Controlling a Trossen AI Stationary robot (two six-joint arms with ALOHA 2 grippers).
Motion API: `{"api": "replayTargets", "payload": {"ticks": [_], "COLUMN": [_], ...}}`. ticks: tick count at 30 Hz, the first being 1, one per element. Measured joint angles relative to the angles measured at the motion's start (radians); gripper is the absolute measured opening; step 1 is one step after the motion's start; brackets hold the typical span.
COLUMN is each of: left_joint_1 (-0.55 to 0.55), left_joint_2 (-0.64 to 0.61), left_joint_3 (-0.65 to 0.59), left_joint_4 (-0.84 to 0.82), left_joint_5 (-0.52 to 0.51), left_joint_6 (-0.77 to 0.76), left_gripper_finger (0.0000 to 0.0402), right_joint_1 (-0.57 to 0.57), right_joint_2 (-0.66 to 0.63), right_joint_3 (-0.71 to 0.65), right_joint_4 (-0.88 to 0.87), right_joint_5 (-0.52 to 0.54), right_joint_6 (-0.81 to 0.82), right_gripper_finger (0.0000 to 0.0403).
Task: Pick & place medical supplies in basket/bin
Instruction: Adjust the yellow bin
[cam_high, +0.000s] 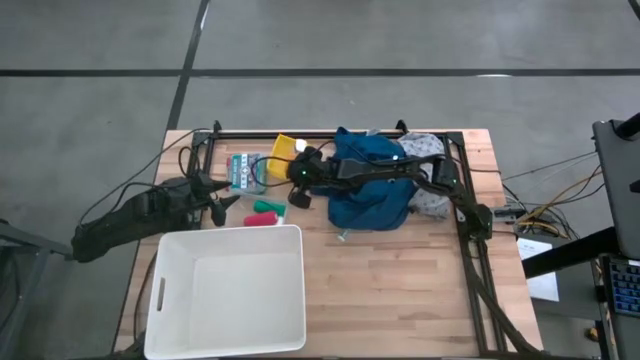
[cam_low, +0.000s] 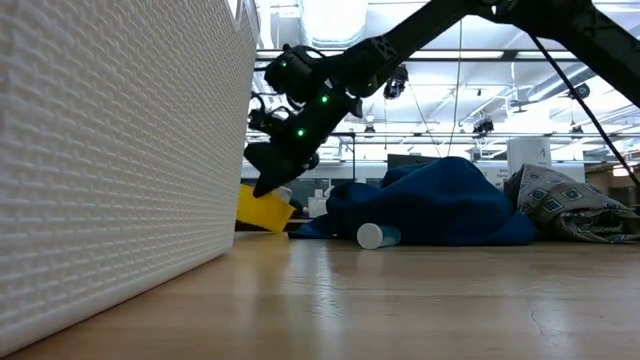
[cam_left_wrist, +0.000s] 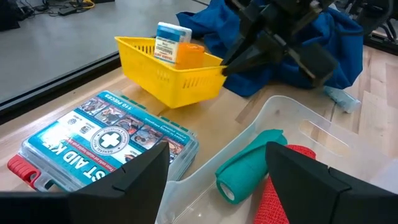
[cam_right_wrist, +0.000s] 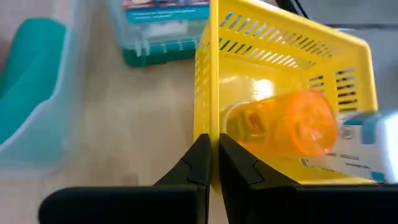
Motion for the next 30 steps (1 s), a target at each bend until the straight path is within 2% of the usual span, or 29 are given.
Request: {"api": "replayTargets", "payload": {"ticks": [7,19,26,30], "left_joint_1": [0.000,0.000,0.000,0.000], "left_joint_2": [0.000,0.000,0.000,0.000], "left_joint_3": [0.000,0.000,0.000,0.000], "left_joint_4": [0.001,0.000,0.000,0.000], "left_joint_5": [0.000,0.000,0.000,0.000], "left_joint_6": [0.000,0.000,0.000,0.000], "left_gripper_finger": [0.0271,0.0271,0.0271,0.0271], "right_joint_1": [0.002,0.016,0.015,0.024], "right_joint_2": [-0.071,-0.249,-0.338,-0.354], "right_joint_3": [-0.081,-0.385,-0.569,-0.612], "right_joint_4": [0.044,0.184,0.354,0.415], "right_joint_5": [-0.141,-0.160,-0.245,-0.257], "right_joint_6": [0.002,-0.139,-0.162,-0.165], "right_gripper_finger": [0.0013,0.0013,0.0013,0.0013]}}
